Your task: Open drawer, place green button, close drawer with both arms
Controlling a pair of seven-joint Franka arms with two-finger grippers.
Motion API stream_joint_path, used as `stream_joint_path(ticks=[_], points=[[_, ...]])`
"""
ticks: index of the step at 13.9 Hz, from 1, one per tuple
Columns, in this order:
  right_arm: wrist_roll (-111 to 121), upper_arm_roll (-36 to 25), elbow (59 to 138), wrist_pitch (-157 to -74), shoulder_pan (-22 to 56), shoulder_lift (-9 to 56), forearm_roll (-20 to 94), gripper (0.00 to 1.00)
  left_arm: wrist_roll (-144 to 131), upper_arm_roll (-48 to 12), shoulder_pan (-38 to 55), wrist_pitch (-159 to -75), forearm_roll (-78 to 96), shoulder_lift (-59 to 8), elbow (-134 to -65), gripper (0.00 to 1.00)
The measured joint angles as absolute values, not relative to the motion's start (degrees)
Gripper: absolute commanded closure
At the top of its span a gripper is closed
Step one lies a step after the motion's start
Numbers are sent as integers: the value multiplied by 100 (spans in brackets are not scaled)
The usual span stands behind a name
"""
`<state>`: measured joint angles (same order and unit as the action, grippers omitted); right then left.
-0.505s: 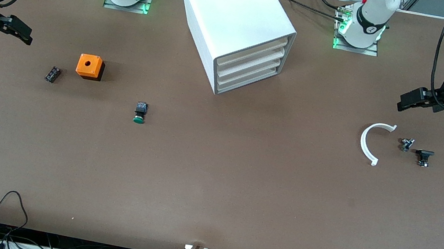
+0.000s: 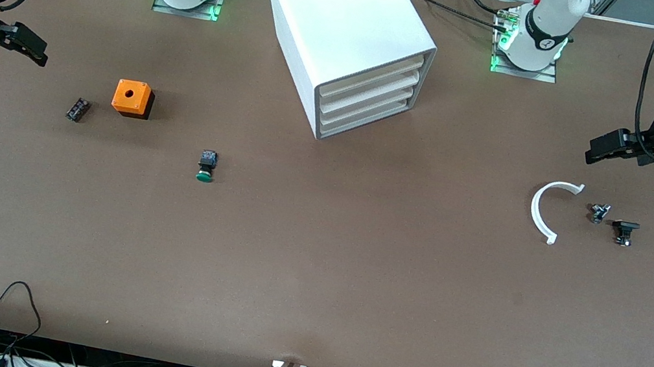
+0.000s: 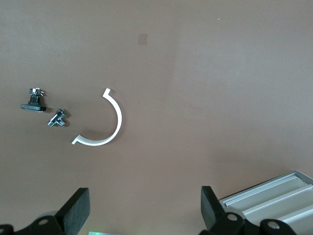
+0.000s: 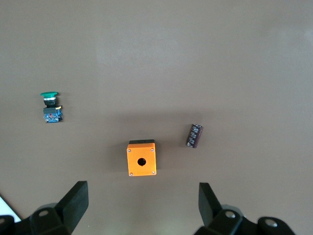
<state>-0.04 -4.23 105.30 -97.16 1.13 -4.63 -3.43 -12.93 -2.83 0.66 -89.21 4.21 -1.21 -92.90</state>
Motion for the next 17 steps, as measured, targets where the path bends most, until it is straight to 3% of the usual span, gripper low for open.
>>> stream_joint_path(ticks=[9,14,17], points=[[10,-374,10539,-10046,313,-208,-4,0,-1285,-279,66,-8918,421,-171,-9295,0],[-5,-325,10562,-10492,910,482,2,0,-983,-256,-5,-8871,592,-1243,-9353,0],[-9,-317,10564,-10662,1216,839,6,0,-365,-272,-1,-8865,1554,-1637,-9654,0]])
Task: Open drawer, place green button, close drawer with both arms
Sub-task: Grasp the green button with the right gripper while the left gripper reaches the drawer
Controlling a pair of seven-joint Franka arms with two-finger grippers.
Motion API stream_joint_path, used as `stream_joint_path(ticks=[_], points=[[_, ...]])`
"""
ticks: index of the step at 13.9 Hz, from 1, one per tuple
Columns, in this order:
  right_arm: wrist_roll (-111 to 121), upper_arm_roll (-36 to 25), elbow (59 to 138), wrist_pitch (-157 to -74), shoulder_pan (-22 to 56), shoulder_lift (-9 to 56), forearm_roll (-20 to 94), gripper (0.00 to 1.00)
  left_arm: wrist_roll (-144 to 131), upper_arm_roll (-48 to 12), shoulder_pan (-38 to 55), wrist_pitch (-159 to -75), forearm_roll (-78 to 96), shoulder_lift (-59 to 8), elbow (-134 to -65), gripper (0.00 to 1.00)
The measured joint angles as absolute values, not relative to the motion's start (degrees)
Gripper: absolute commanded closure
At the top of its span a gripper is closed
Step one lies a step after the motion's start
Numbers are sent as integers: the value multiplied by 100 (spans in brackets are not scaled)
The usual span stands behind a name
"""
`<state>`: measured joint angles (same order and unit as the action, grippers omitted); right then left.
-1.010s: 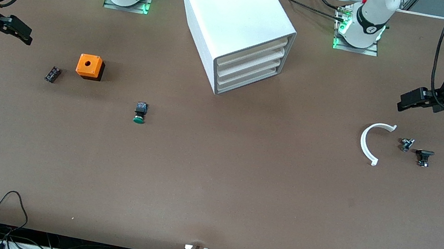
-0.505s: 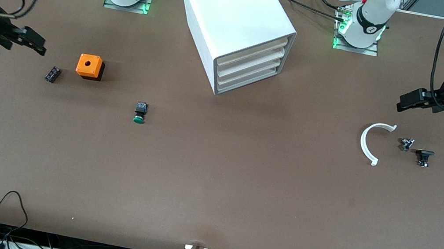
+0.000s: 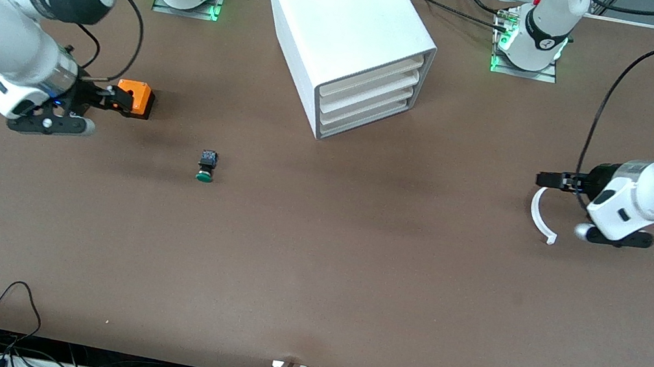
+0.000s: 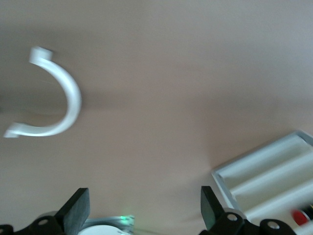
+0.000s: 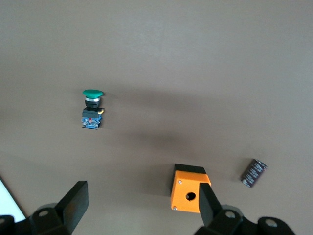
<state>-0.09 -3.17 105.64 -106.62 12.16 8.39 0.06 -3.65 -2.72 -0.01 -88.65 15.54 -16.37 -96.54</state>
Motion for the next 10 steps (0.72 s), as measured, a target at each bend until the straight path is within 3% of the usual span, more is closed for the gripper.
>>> stream_joint_path(ticks=[3,10], points=[[-104,-314,10564,-10939,1434,1102,78,0,216,-539,37,-9362,2920,-2079,-10529,0],[-1496,-212,10599,-11643,2066,1769,348,0,2135,-1827,413,-10966,5370,-2801,-12182,1]])
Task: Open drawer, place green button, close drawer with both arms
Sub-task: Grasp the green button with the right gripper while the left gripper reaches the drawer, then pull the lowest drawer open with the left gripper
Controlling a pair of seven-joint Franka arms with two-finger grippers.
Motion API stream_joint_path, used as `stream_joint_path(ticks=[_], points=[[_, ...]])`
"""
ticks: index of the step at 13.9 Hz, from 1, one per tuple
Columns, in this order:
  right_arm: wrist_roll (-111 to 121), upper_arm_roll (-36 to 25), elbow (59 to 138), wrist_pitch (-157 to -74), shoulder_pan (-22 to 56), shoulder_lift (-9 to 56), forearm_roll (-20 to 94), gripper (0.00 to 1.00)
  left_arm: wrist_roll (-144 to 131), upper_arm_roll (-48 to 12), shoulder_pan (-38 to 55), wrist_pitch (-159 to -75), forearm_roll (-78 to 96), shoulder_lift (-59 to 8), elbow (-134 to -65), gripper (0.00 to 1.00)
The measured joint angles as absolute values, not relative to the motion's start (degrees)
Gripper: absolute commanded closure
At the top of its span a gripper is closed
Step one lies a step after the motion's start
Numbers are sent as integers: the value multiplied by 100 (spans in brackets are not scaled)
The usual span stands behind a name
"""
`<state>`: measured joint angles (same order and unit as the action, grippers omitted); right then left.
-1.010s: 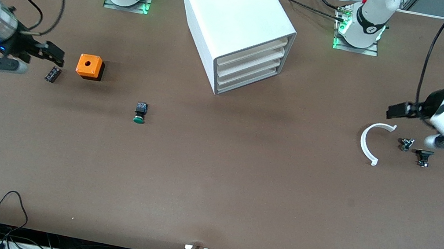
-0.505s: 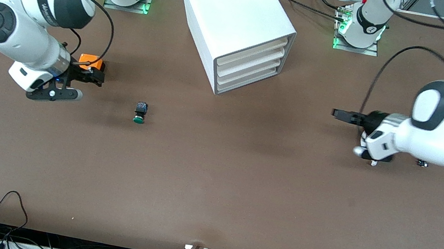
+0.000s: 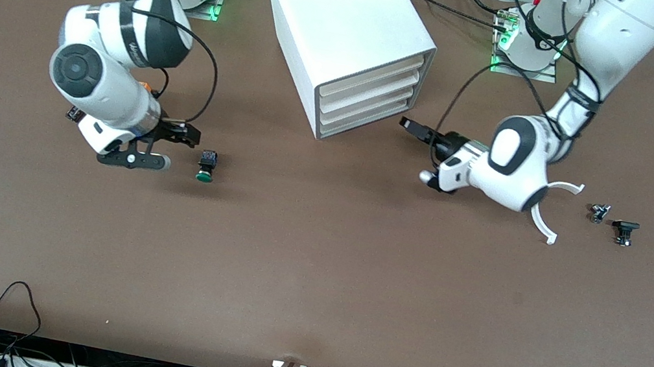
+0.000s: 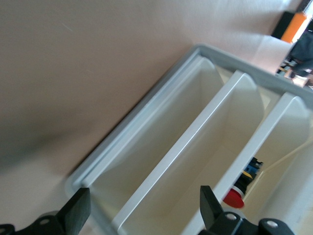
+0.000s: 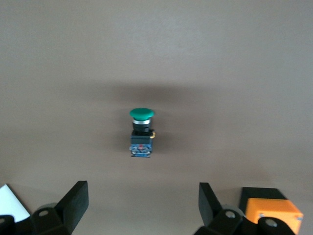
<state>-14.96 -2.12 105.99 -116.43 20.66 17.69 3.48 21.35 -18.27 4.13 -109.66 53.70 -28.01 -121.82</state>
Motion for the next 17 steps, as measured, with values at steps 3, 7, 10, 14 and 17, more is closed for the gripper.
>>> stream_joint_path(ticks=[3,7,10,14,17], points=[[-1771,-137,10816,-12251,2145,2031,350,0,2369,-2225,426,-11314,5730,-2848,-12607,18],[-2120,-154,11579,-13377,2138,2211,356,0,2548,-2449,421,-11587,5861,-2845,-12843,46],[-2909,-130,11693,-13609,2140,2376,357,0,2571,-2652,408,-11989,5902,-2849,-12963,100],[-3187,-26,11697,-13657,2151,2573,357,0,2661,-2731,333,-11969,6034,-2835,-12956,100],[-2967,-13,11699,-13677,2155,2691,325,0,2801,-2487,19,-12066,6017,-2744,-12838,100]])
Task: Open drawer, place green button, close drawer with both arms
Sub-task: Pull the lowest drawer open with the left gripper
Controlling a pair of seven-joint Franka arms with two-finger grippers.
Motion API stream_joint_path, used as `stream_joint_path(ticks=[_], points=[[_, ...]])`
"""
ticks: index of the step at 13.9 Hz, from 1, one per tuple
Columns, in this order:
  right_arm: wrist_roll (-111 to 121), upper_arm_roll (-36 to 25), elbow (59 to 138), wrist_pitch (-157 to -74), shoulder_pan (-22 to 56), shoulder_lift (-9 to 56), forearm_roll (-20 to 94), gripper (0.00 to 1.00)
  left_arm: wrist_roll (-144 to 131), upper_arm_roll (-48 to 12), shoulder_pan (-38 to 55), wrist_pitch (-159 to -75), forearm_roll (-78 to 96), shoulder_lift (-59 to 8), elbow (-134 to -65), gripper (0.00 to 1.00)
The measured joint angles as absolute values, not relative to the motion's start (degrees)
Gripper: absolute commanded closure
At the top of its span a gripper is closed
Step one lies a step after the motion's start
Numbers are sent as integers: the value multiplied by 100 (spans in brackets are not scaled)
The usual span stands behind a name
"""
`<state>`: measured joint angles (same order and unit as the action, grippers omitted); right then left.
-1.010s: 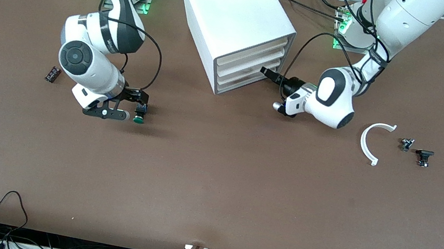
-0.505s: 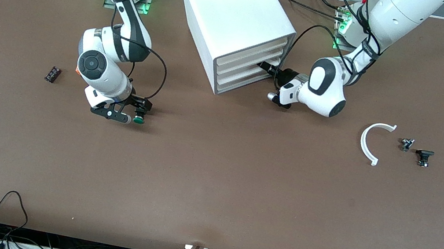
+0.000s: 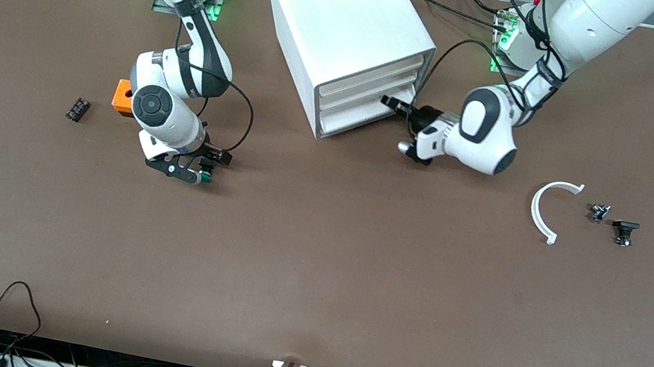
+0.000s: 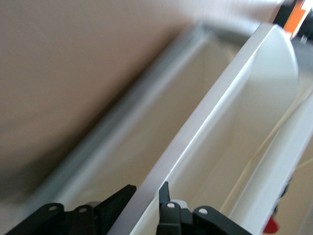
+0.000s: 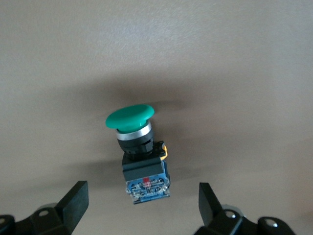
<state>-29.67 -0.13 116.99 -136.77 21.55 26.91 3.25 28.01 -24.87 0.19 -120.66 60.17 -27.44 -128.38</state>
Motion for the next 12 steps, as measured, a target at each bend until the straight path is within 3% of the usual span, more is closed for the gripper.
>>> stream_joint_path(ticks=[4,6,10,11,12], points=[[-2642,-3,11706,-13692,2166,2772,325,0,2960,-1863,-424,-12049,5326,-2657,-12216,100],[-2594,-3,11710,-13728,2166,2824,320,0,2938,-1803,-475,-12058,5208,-2658,-12122,1],[-2360,-3,11711,-13856,2167,2971,283,0,2784,-1774,-475,-12285,5065,-2657,-12117,0],[-2346,-3,11711,-13867,2167,2987,280,5,2774,-1772,-475,-12303,5065,-2655,-12107,0],[-2338,-3,11711,-13891,2167,3002,278,19,2769,-1777,-474,-12314,5065,-2653,-12101,0]])
